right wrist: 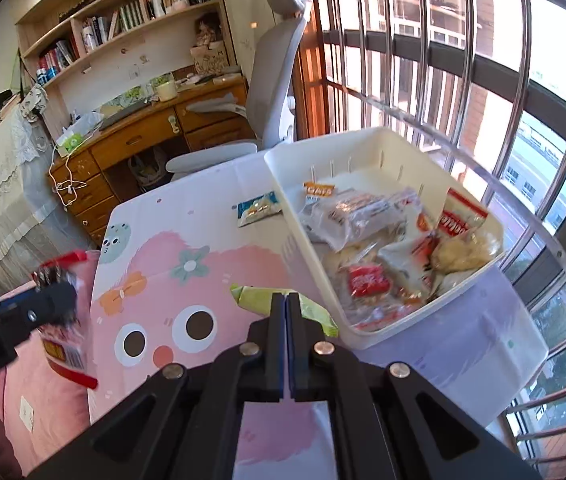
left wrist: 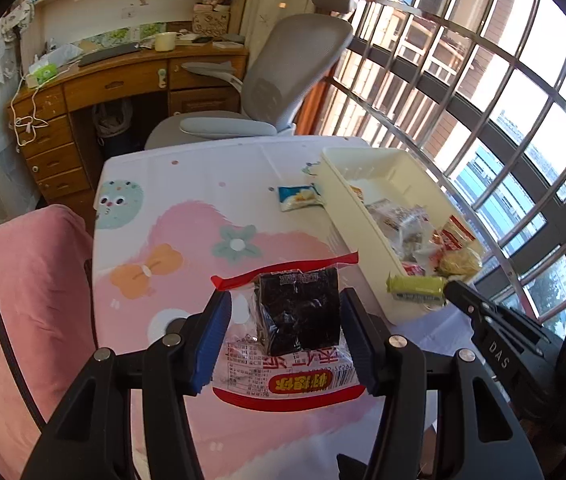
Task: Organize snacks
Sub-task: 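Carry the dark packet and green packet over the white tray with both grippers, then open both grippers to drop the packets into the tray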
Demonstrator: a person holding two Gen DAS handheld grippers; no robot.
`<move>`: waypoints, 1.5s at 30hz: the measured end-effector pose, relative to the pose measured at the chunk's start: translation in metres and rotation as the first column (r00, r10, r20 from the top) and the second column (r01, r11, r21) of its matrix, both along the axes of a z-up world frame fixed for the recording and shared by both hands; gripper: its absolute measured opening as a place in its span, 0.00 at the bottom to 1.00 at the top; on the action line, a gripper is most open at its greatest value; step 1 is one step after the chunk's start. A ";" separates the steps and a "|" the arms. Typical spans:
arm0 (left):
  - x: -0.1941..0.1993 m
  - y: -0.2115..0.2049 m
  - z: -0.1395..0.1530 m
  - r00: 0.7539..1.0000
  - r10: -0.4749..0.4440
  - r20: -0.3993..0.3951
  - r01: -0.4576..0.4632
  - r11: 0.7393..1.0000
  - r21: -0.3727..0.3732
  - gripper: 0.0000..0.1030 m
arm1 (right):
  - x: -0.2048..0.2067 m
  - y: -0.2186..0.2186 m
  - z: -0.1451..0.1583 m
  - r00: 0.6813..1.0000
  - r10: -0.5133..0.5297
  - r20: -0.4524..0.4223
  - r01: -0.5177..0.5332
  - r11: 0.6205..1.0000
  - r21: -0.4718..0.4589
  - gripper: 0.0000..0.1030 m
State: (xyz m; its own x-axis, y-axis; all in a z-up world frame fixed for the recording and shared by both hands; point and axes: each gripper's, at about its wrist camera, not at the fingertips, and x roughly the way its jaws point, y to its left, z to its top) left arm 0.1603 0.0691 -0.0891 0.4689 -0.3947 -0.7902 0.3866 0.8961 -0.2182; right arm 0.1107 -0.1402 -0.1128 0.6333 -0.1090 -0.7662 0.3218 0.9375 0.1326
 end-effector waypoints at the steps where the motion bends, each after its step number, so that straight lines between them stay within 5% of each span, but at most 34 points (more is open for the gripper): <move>1: -0.002 -0.005 -0.001 1.000 -0.006 -0.004 0.006 1.000 0.000 0.53 | -0.002 -0.006 0.003 1.000 0.006 0.007 -0.006 1.000 -0.002 0.00; 11: -0.018 -0.071 0.001 0.999 -0.031 -0.016 0.031 0.999 0.011 0.53 | -0.009 -0.058 0.026 0.990 0.118 0.072 -0.116 0.993 -0.021 0.00; 32: -0.016 -0.230 -0.004 1.000 -0.012 0.020 0.013 0.998 -0.061 0.53 | -0.002 -0.188 0.032 0.949 0.307 0.066 -0.304 0.951 -0.054 0.01; 39: -0.009 -0.245 -0.006 1.000 0.004 0.012 -0.004 0.999 -0.045 0.59 | 0.010 -0.208 0.022 0.953 0.303 0.014 -0.303 0.953 -0.024 0.02; 45: -0.007 -0.233 -0.007 1.000 0.024 -0.001 -0.024 0.999 -0.033 0.68 | 0.016 -0.207 0.012 0.958 0.284 -0.043 -0.284 0.959 -0.004 0.15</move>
